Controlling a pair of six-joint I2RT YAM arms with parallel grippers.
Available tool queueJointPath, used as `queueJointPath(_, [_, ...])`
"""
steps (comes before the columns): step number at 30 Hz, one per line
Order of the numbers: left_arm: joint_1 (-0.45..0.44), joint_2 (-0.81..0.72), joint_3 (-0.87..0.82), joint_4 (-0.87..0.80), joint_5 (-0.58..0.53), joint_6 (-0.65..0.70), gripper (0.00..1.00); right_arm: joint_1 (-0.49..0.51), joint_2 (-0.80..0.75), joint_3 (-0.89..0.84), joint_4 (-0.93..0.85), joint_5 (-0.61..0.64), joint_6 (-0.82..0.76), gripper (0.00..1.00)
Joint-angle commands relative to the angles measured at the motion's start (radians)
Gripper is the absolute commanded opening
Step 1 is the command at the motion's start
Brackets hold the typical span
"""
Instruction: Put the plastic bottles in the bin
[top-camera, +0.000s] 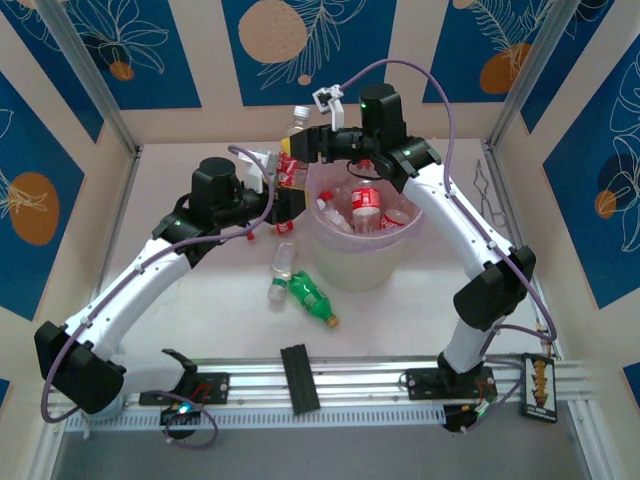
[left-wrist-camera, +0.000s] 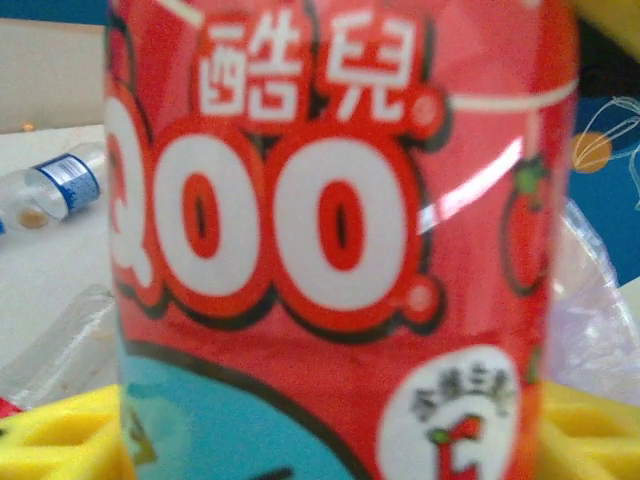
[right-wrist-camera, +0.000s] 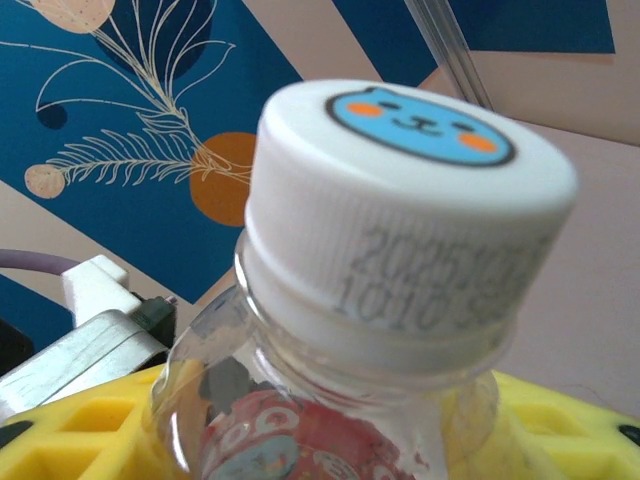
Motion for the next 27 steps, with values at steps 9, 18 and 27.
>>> queueJointPath(9, [-0.010,-0.124,-0.021,0.057,0.024,0.011,1.00,-0.066,-0.195,-0.086,0.103,0.014,0.031,0.47])
queueJointPath(18, [-0.002,-0.056,0.053,-0.003,-0.055,0.032,0.90,-0.206,-0.364,-0.157,0.061,0.056,0.014,0.47])
queueJointPath(27, [-0.049,0.170,0.217,-0.139,-0.168,0.121,0.81,-0.265,-0.369,-0.090,-0.345,0.404,-0.297,0.47])
